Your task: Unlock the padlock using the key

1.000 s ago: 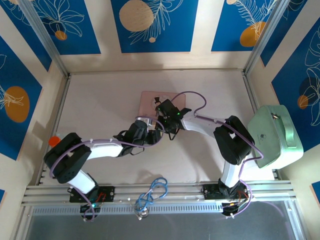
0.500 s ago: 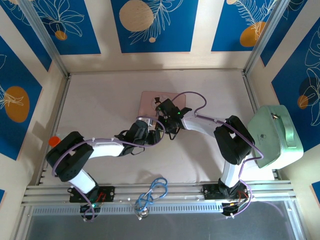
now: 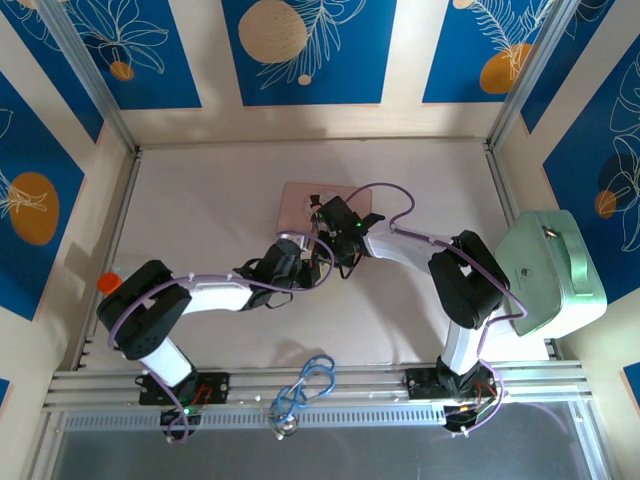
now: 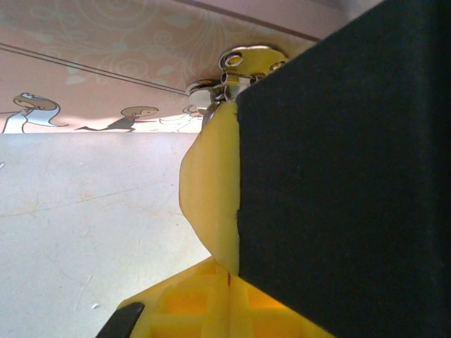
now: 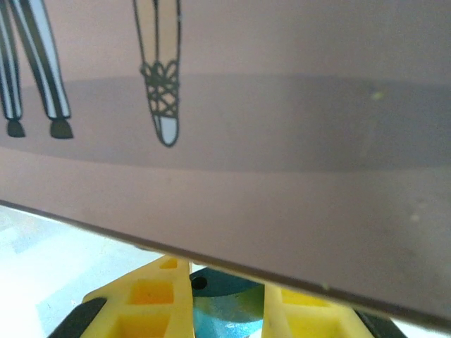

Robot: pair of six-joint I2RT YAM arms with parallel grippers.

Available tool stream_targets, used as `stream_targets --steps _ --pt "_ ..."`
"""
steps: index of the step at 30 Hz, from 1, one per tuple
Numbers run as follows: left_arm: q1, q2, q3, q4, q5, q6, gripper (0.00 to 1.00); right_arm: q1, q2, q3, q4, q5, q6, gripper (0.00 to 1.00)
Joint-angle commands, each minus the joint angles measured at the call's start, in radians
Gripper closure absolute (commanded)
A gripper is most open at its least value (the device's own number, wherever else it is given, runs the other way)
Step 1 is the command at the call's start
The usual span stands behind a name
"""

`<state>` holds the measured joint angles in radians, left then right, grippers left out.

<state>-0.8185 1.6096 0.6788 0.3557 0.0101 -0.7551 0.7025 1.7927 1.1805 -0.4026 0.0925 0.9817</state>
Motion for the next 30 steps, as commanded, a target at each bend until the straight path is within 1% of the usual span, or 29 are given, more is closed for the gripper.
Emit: stream_targets --steps 1,2,3,5,6,7,9,13,17,19,23,27,30 --pt "-0.022 -0.044 0.008 0.002 -0.112 0.059 1.0 0.012 0.01 0.033 -0.021 -0.084 0.028 0.94" --pt "-0.032 -0.059 0.005 -0.003 -0.141 0.075 1.0 0.012 0.01 0.033 -0.021 -0.085 0.031 0.91" --pt "-0.039 -0.068 0.006 -0.013 -0.165 0.089 1.0 0.01 0.009 0.035 -0.023 -0.085 0.031 0.86" --pt "-0.055 -0.081 0.009 -0.03 -0.208 0.122 1.0 0.002 0.0 0.048 -0.038 -0.074 0.016 0.65" --pt "-0.063 -0.084 0.01 -0.032 -0.224 0.132 1.0 0.0 -0.007 0.056 -0.051 -0.066 0.011 0.59" --pt "-0.07 -0.085 0.009 -0.032 -0.237 0.142 1.0 -0.005 -0.015 0.064 -0.065 -0.059 0.007 0.54" --pt "-0.078 -0.083 0.013 -0.031 -0.249 0.156 1.0 -0.016 -0.025 0.08 -0.093 -0.057 0.008 0.51" --pt "-0.089 -0.066 0.02 -0.018 -0.253 0.174 1.0 -0.035 -0.008 0.133 -0.173 -0.076 0.014 0.48" --pt "-0.119 -0.048 0.062 -0.071 -0.292 0.219 1.0 -0.032 0.033 0.21 -0.289 -0.071 0.015 0.48" --pt "-0.123 -0.043 0.069 -0.078 -0.3 0.221 1.0 -0.039 0.043 0.219 -0.313 -0.079 0.028 0.48" --pt "-0.128 -0.036 0.073 -0.083 -0.309 0.227 1.0 -0.051 0.068 0.239 -0.332 -0.097 0.03 0.52" --pt "-0.139 -0.032 0.079 -0.084 -0.314 0.242 1.0 -0.049 0.124 0.311 -0.382 -0.103 0.006 0.53" --pt "-0.147 -0.028 0.085 -0.087 -0.317 0.249 1.0 -0.046 0.162 0.35 -0.409 -0.098 -0.007 0.57"
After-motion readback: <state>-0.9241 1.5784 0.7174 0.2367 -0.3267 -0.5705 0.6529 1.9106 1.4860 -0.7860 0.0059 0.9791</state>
